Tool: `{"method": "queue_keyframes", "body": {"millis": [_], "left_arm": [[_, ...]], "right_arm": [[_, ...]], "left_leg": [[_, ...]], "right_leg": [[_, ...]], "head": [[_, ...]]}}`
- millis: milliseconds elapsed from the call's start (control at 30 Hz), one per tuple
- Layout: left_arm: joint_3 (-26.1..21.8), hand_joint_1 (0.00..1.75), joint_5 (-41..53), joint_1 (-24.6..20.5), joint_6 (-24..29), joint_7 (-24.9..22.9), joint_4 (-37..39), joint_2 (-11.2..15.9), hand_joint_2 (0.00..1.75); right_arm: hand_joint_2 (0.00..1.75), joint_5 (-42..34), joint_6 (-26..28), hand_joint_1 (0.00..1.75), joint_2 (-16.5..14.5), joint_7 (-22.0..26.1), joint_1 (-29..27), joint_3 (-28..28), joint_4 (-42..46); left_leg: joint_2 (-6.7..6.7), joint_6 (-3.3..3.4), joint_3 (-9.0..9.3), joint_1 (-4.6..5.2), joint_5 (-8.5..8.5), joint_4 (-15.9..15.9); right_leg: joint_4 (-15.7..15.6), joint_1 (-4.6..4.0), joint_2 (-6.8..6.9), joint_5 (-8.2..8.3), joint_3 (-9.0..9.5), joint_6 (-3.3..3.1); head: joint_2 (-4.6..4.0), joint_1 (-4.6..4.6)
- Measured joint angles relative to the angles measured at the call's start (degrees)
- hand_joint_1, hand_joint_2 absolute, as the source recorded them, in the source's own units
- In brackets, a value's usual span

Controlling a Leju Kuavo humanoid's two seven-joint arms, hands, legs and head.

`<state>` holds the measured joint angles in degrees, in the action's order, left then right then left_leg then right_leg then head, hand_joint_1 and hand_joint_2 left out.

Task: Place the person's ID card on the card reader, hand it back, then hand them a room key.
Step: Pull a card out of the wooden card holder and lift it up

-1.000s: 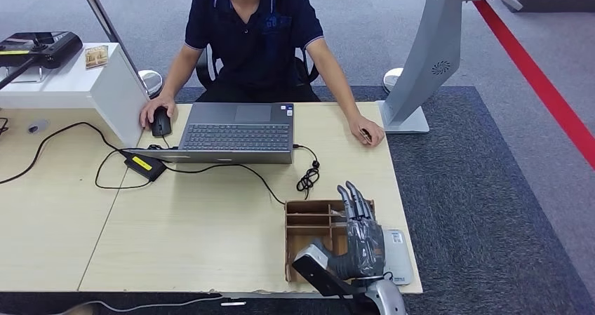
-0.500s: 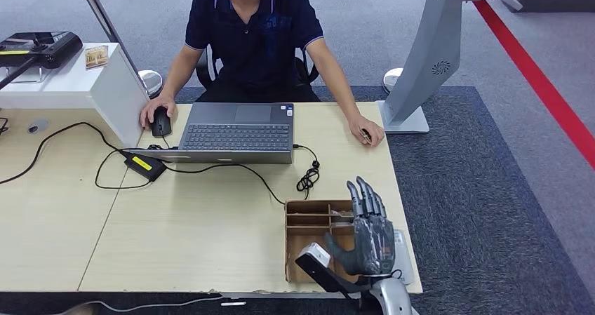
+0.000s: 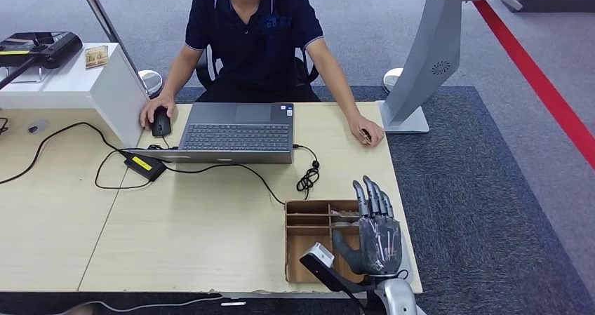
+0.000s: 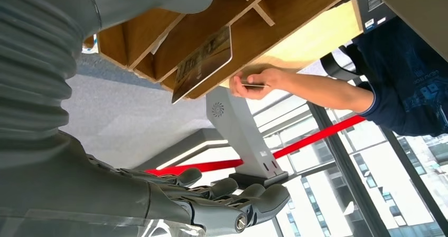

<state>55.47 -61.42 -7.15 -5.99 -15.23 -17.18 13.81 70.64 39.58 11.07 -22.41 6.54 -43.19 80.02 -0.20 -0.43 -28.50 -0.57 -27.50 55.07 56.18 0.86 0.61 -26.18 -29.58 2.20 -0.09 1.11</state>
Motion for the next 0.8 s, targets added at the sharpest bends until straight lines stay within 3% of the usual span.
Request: {"method": "queue_keyframes", "body": {"millis": [800], "left_arm": [[0.0, 0.00, 0.2, 0.0, 0.0, 0.0, 0.0, 0.1, 0.00]], "right_arm": [[1.75, 1.9, -0.9, 0.00, 1.5, -2.1, 0.0, 0.1, 0.9]], "left_leg": [[0.00, 0.00, 0.00, 0.00, 0.00, 0.0]], "right_leg": [[0.0, 0.00, 0.00, 0.00, 0.01, 0.00]], "head": [[0.00, 0.00]]}}
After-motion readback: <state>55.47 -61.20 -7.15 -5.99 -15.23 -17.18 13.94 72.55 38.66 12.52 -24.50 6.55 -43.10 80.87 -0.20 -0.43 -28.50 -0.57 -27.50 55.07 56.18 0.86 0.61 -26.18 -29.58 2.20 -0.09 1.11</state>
